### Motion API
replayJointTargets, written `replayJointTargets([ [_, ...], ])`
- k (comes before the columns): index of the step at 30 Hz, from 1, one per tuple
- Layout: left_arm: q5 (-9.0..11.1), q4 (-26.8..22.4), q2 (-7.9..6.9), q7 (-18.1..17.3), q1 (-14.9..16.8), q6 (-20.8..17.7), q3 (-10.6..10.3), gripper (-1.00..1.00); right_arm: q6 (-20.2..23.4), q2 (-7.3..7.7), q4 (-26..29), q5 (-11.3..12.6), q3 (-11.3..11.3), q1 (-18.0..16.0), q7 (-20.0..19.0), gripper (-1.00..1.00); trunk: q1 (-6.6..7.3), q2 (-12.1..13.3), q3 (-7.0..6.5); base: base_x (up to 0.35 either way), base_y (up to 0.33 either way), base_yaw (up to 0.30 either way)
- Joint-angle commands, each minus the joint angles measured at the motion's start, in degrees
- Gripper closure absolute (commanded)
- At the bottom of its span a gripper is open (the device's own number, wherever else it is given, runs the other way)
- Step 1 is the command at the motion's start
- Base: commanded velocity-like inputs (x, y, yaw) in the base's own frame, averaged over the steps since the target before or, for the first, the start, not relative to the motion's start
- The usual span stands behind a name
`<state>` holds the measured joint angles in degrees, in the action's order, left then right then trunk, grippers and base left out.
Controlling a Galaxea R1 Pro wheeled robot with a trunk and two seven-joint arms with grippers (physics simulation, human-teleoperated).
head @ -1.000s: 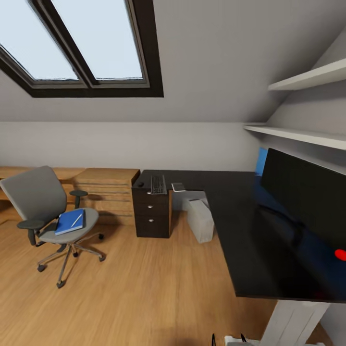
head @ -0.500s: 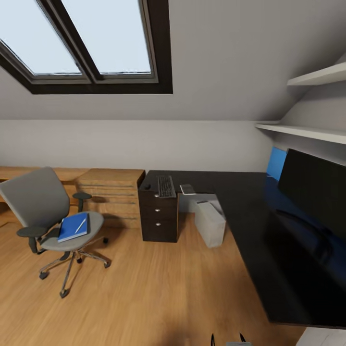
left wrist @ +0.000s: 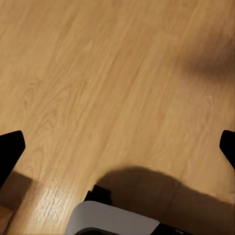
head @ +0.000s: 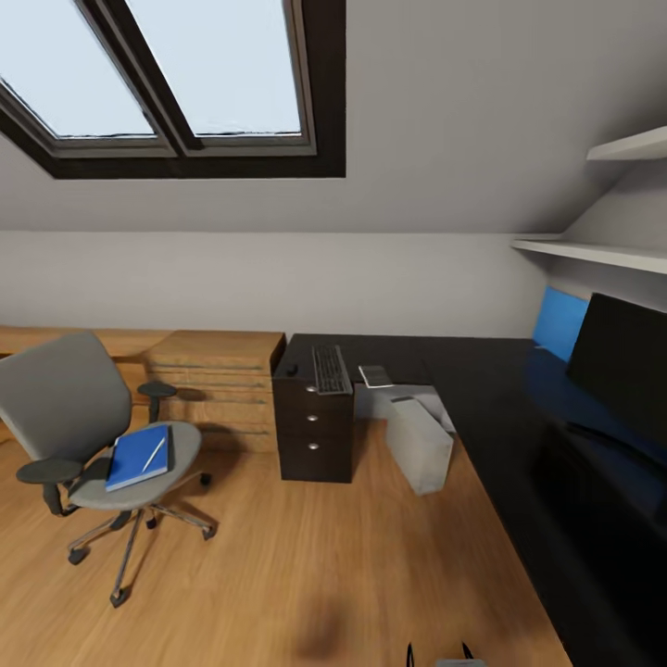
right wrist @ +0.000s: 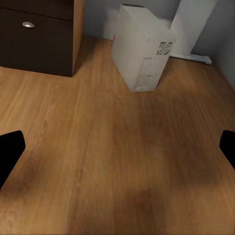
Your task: In the bedroom, organize the workspace by keeping the computer under the desk, ensuring the monitor is on the desk, placing the keyboard on the desk next to the monitor, placing the mouse on the desk next to the keyboard, moving the folder from the swivel chair onto the desk next to the mouse, stacking the notebook on top of the folder with the pen on top of the notebook, and positioning the swivel chair next to the desk.
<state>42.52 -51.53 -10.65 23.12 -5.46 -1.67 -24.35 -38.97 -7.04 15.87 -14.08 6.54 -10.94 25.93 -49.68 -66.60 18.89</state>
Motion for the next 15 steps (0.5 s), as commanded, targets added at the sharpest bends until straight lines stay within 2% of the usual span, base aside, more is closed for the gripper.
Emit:
replayJointTargets([
  [1,0.3,-0.2,-0.07,0.4,0.0,-0.2,-0.2,-1.00,0.0,0.01,-0.1,-0.4,0.2,0.0,0.6,-1.00,-0.04,0.0,0.06,0.334,0.032,0.000],
  [15,0.3,-0.1,-0.07,0.4,0.0,1.6,-0.2,-1.00,0.0,0.07,0.0,-0.4,0.2,0.0,0.5,-1.00,-0.04,0.0,0.06,0.337,0.005,0.000],
])
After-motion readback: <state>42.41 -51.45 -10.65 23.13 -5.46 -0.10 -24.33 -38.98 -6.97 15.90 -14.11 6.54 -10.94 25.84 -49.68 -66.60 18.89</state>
